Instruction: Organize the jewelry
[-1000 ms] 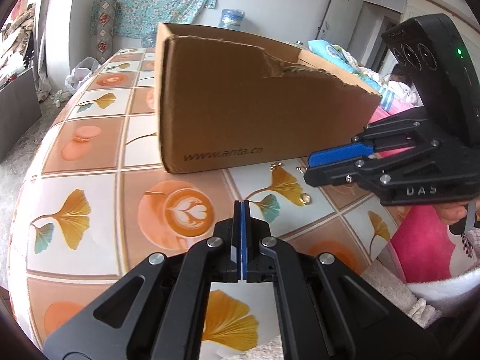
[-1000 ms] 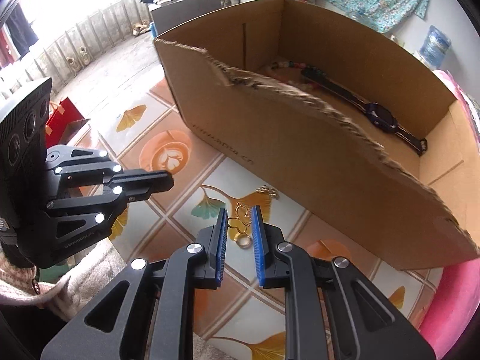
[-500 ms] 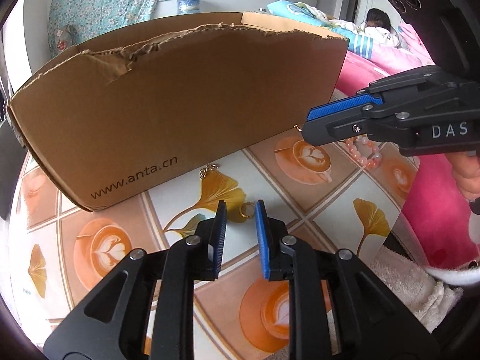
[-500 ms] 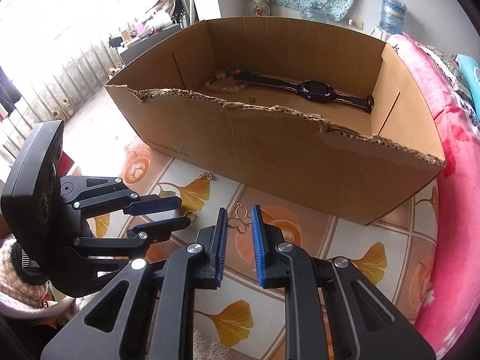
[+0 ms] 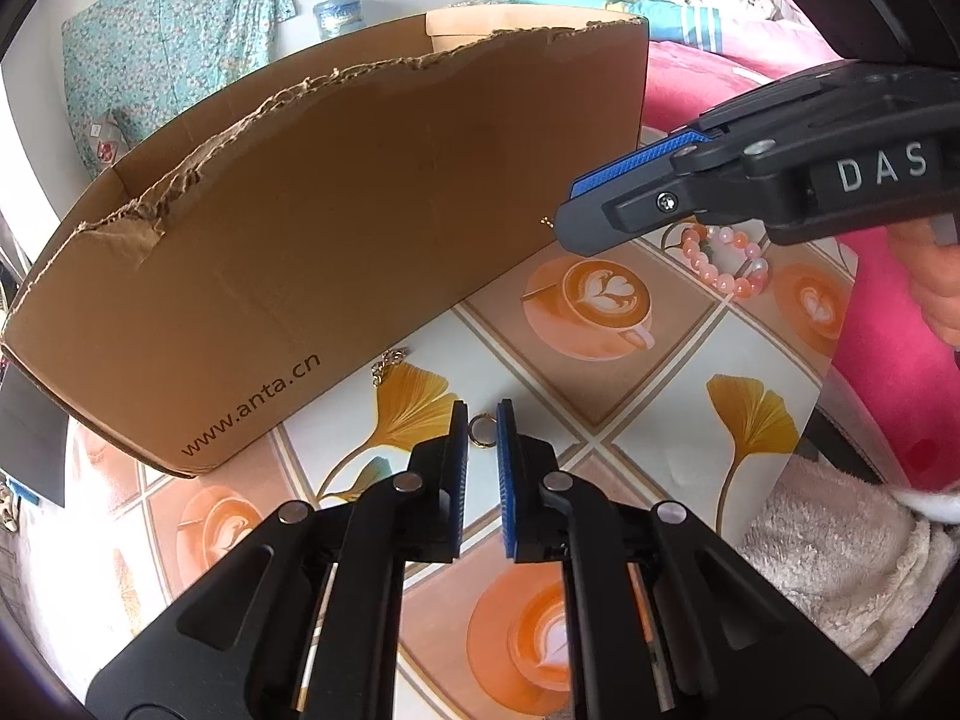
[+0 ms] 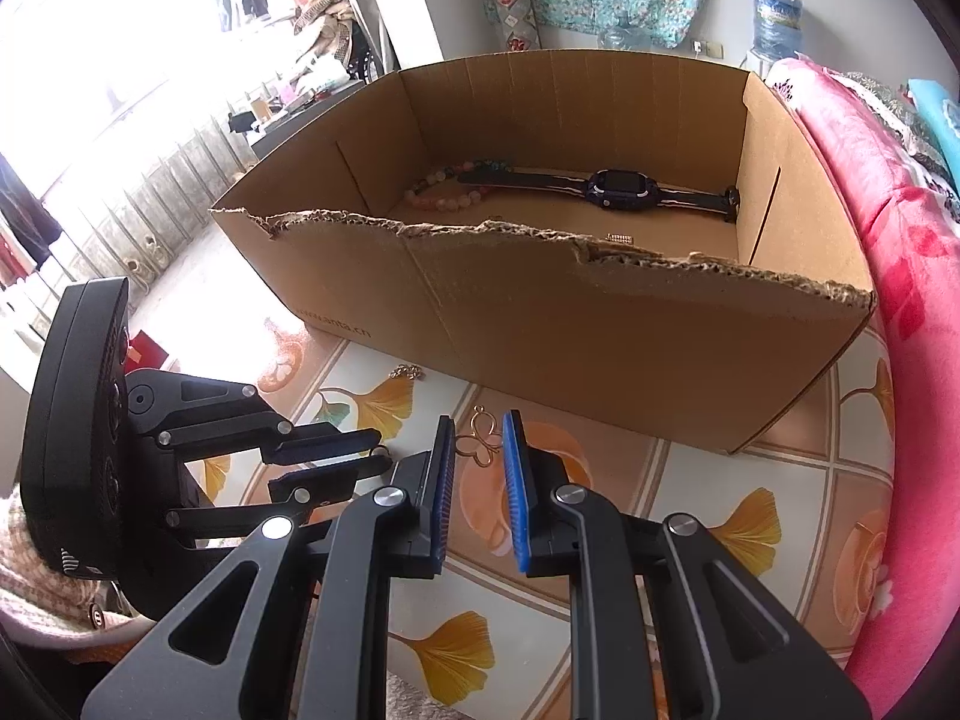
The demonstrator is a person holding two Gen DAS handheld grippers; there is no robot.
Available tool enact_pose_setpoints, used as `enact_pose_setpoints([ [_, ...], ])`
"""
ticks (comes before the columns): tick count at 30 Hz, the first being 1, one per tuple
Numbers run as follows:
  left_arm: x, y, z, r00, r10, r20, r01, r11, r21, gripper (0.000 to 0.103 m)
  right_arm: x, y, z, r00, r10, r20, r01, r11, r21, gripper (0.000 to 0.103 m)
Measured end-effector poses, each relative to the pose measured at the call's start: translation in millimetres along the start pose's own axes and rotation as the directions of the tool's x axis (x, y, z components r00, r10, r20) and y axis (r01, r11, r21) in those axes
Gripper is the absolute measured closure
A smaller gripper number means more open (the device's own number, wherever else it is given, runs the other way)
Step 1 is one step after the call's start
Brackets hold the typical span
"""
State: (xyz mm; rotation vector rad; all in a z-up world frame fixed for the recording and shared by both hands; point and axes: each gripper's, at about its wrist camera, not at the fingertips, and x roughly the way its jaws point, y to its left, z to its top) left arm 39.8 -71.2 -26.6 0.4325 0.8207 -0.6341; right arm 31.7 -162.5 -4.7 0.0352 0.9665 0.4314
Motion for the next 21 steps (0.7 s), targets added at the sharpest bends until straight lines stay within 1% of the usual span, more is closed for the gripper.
enact_pose_setpoints([
  [2,-1,0,1,1.000,-0.007,-0.002,0.007,1.000,-0.007,0.100,0,0,-1,1.000,0.003,0.003,-0.003,1.000,-0.002,0.087],
  [6,-4,3,-1,1.000,-0.013,0.000,0.013,0.999,-0.031,0.100,-6,2,-2,1.000,-0.001,0.015,0.001,1.000,-0.007,0.087],
  [11,-13,6,-5,0.999,-0.014,0.030,0.016,0.998,-0.066,0.100,-16,4,-4,0.999,-0.014,0.031,0.014,1.000,-0.004,0.087],
  [14,-14,10,-5,0.999,-0.016,0.033,0.019,0.997,-0.079,0.101,-18,6,-5,0.999,-0.017,0.037,0.017,1.000,-0.001,0.087],
  [17,-16,9,-10,1.000,-0.009,0.026,0.011,0.999,-0.053,0.101,-19,9,-5,0.999,-0.017,0.041,0.017,1.000,0.001,0.087],
  [19,-13,7,-10,1.000,0.007,0.008,-0.007,1.000,-0.024,0.101,-18,11,-5,0.999,-0.014,0.040,0.014,1.000,0.002,0.087],
  [21,-11,5,-13,1.000,0.004,-0.010,-0.004,1.000,-0.010,0.101,-17,11,-4,0.999,-0.012,0.039,0.012,1.000,0.001,0.087],
])
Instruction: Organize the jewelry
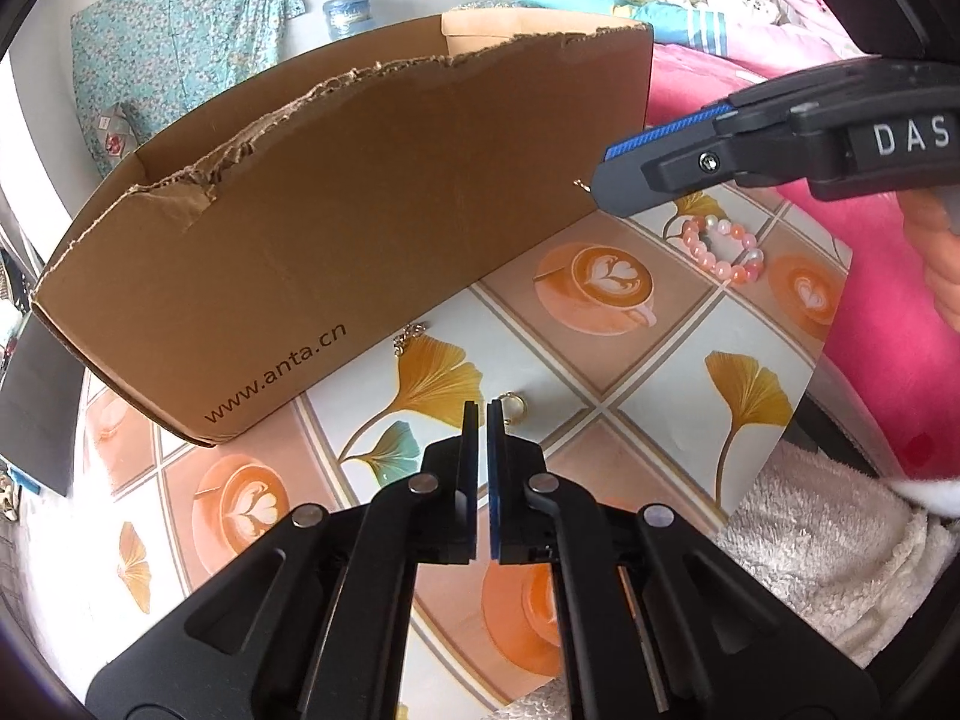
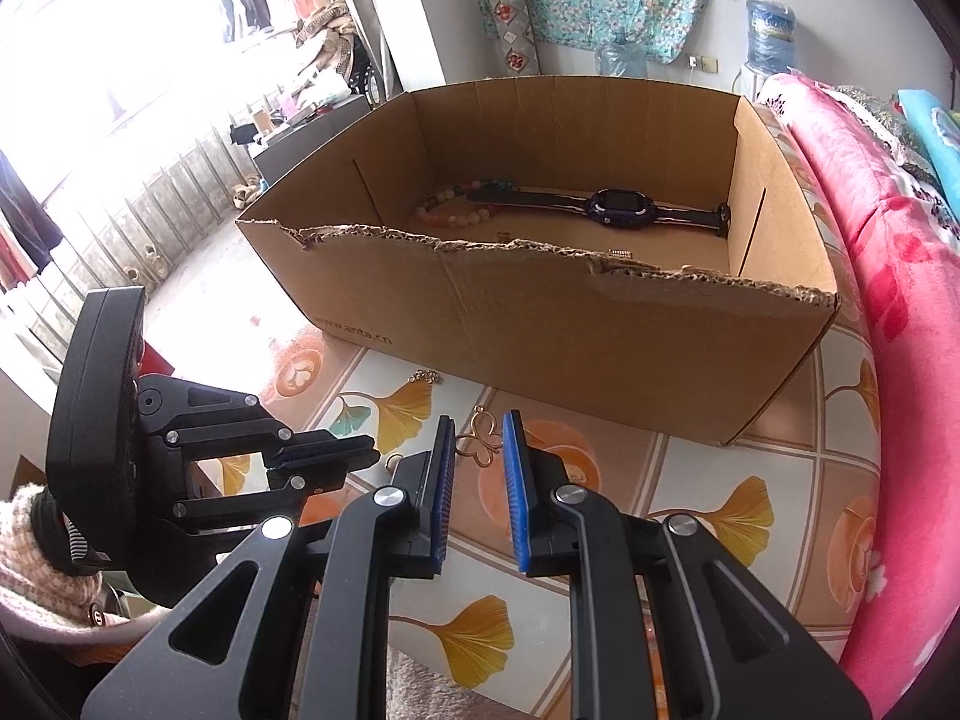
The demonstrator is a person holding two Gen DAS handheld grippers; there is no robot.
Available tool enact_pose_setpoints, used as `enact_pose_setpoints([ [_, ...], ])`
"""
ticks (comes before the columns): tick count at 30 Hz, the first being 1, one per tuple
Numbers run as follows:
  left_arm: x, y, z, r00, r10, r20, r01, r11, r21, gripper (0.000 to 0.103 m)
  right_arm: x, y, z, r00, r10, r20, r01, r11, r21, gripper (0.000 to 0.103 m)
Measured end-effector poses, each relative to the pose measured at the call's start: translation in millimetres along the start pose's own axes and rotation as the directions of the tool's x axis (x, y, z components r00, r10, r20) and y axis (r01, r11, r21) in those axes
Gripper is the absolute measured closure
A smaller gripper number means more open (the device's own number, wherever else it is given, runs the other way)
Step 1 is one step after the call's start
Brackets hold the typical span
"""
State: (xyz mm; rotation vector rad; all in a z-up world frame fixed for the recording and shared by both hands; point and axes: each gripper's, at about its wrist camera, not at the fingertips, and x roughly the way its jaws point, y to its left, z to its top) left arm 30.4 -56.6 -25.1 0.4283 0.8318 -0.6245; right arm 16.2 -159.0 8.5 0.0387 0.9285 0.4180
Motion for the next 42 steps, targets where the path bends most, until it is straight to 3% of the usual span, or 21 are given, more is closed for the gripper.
enact_pose_setpoints([
  [17,5,-10,9,0.995,-0.083,0.049,0.084,0.996,-0.019,0.100,5,-5,1,1.000,0.008,-0.006,-0.008,1.000,0.014,0.087],
  [22,6,-5,11,0.998,-0.063,0.029,0.063,0.998,-0.010,0.076,8,-7,0,1.000,0.017,-0.005,-0.017,1.000,0.017,0.087],
  [28,14,-3,16,0.997,-0.076,0.012,0.076,0.997,0.019,0.076,11,-10,0,1.000,0.022,-0.010,-0.022,0.999,0.023,0.087],
  [33,16,-1,16,0.993,-0.118,0.009,0.118,0.992,0.036,0.091,13,-11,1,1.000,0.026,-0.010,-0.026,0.999,0.029,0.087],
  [42,19,1,19,0.992,-0.126,0.012,0.126,0.991,0.035,0.092,15,-14,1,1.000,0.028,-0.010,-0.027,0.999,0.035,0.087],
])
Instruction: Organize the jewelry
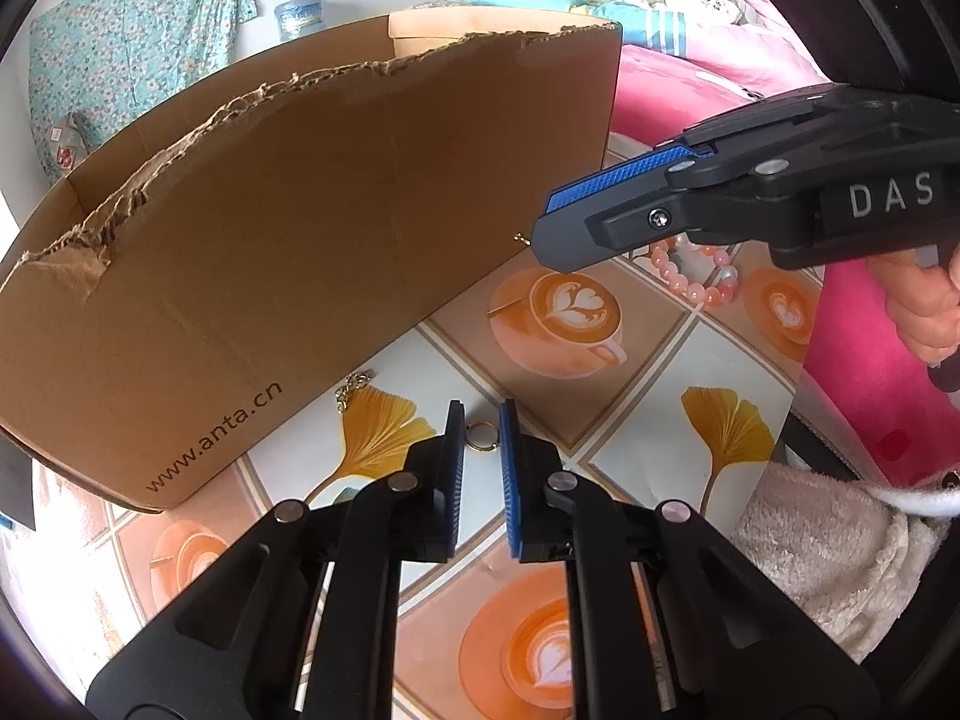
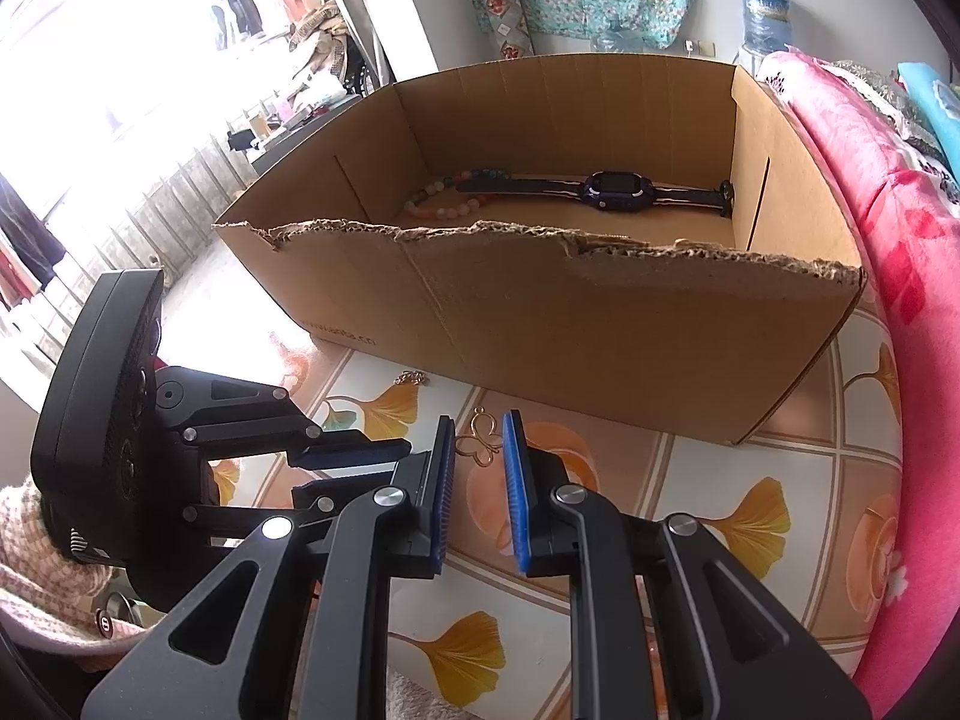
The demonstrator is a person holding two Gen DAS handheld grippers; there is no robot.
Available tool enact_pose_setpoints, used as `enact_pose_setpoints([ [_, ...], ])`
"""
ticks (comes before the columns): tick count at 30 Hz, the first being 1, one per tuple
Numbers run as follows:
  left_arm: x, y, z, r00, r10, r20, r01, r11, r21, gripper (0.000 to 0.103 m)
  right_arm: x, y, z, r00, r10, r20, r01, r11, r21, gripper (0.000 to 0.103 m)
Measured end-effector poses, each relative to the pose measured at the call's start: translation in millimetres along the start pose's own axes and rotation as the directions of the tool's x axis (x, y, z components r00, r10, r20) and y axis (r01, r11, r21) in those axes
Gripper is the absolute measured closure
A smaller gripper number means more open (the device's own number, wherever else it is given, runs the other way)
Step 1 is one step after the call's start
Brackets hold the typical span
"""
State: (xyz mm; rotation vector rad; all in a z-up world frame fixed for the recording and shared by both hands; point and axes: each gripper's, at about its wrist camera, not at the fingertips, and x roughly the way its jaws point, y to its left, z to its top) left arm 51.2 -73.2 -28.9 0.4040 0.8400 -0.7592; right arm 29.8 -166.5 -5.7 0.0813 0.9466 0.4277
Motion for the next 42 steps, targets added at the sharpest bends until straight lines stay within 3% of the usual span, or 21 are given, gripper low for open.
enact_pose_setpoints([
  [6,-13,3,-4,1.000,-0.004,0.027,0.005,0.999,-0.037,0.093,-9,4,-2,1.000,-0.006,0.016,0.006,1.000,-0.008,0.087],
  [11,-53,4,-2,0.993,-0.017,0.115,0.024,0.998,-0.060,0.092,-33,16,-2,0.998,0.019,0.067,-0.017,0.999,-0.037,0.087],
  [17,-117,19,19,0.960,-0.028,0.278,0.053,0.995,-0.082,0.092,-76,32,19,0.980,0.076,0.183,-0.061,0.995,-0.084,0.087],
  [20,-133,37,37,0.946,-0.022,0.323,0.060,0.992,-0.108,0.092,-85,33,38,0.971,0.069,0.230,-0.044,0.993,-0.110,0.087],
  [24,-109,66,62,0.965,0.007,0.262,0.037,0.985,-0.166,0.092,-73,22,68,0.970,0.082,0.227,-0.060,0.993,-0.104,0.087],
  [29,-56,100,86,0.990,-0.001,0.143,0.036,0.970,-0.242,0.092,-26,-7,97,0.989,0.077,0.127,-0.073,0.997,-0.034,0.086],
  [34,-22,117,96,0.997,-0.029,0.078,0.051,0.952,-0.301,0.092,4,-31,108,0.994,0.089,0.063,-0.091,0.995,0.032,0.086],
  [37,-13,118,101,0.997,-0.030,0.070,0.052,0.944,-0.327,0.080,9,-39,109,0.993,0.100,0.067,-0.104,0.993,0.054,0.086],
  [42,-13,121,100,0.997,-0.019,0.078,0.045,0.939,-0.340,0.079,7,-44,108,0.989,0.119,0.086,-0.125,0.990,0.064,0.086],
])
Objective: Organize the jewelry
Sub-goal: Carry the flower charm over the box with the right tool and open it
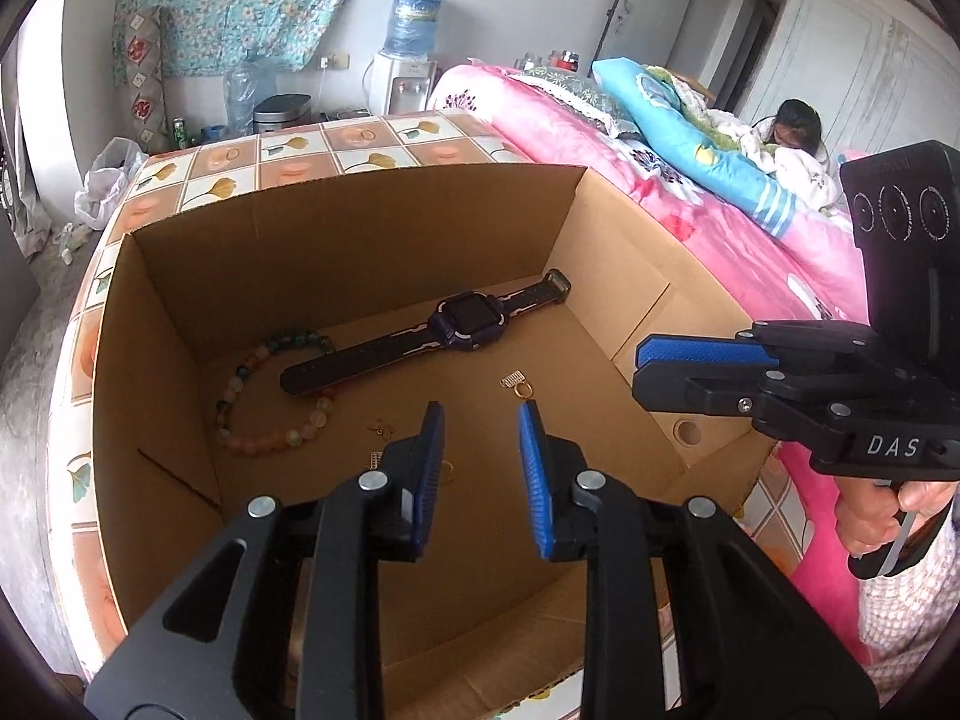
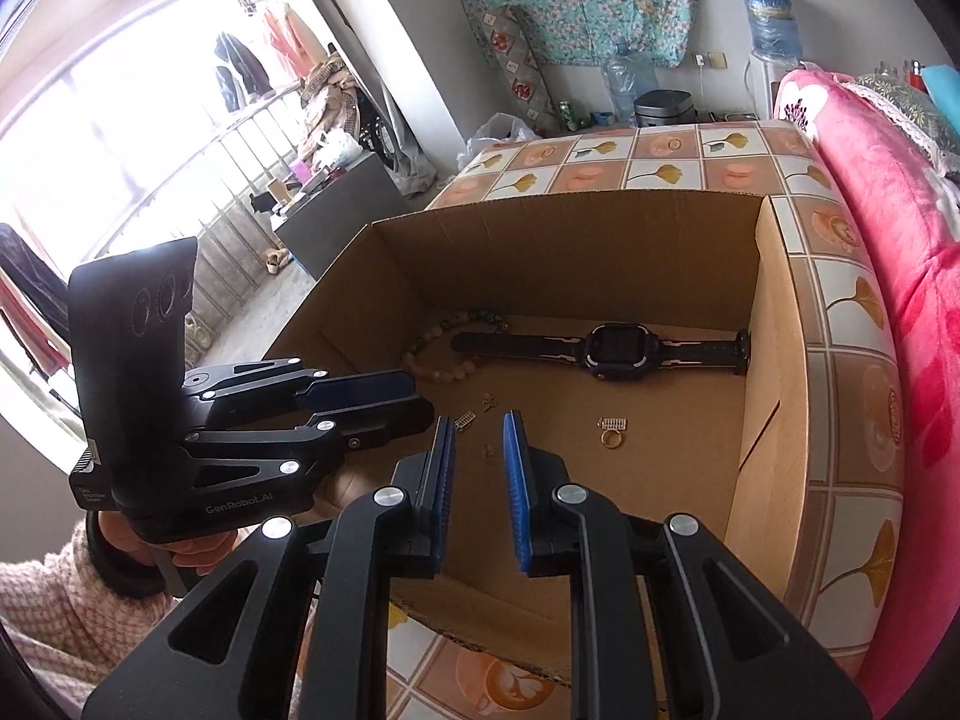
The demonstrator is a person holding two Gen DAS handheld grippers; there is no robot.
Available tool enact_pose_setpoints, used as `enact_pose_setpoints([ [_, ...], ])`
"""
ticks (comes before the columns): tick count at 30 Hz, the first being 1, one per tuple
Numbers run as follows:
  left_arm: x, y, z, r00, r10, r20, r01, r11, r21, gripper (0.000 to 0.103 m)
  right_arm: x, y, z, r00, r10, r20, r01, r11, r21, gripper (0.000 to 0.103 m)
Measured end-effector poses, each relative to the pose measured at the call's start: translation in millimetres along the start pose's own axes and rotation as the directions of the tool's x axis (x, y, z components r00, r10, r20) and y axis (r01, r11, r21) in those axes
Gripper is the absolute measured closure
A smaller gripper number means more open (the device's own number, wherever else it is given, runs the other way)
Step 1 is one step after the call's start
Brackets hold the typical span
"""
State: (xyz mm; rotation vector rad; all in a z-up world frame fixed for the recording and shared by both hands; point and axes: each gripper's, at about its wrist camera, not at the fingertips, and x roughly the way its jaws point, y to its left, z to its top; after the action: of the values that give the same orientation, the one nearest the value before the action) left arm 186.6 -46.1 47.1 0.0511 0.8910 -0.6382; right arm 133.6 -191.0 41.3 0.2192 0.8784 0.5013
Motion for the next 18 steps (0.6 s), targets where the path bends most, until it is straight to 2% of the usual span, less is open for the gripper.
enact_pose_setpoints([
  [3,-4,3,0,1.000,0.003,0.013,-0.003,1.000,-0.010,0.079,-6,0,-1,1.000,0.006,0.020,-0.006,1.000,0.005,0.086],
  [9,-39,0,-7,0.993,0.005,0.118,-0.004,1.000,-0.002,0.079,-35,4,-8,0.994,0.042,0.102,-0.042,0.999,0.003,0.086],
  [12,-66,-7,-21,0.982,0.008,0.188,-0.014,0.999,0.033,0.078,-59,13,-19,0.980,0.105,0.168,-0.098,0.994,-0.048,0.086],
  [14,-84,-10,-36,0.973,-0.008,0.229,-0.004,0.999,0.053,0.073,-73,21,-33,0.966,0.174,0.189,-0.157,0.982,-0.100,0.085],
  [16,-100,-14,-53,0.967,-0.029,0.254,0.010,0.997,0.075,0.069,-81,31,-48,0.954,0.242,0.176,-0.218,0.965,-0.145,0.078],
  [18,-111,-18,-72,0.964,-0.039,0.265,0.013,0.995,0.098,0.066,-84,39,-66,0.948,0.280,0.150,-0.253,0.950,-0.181,0.076],
])
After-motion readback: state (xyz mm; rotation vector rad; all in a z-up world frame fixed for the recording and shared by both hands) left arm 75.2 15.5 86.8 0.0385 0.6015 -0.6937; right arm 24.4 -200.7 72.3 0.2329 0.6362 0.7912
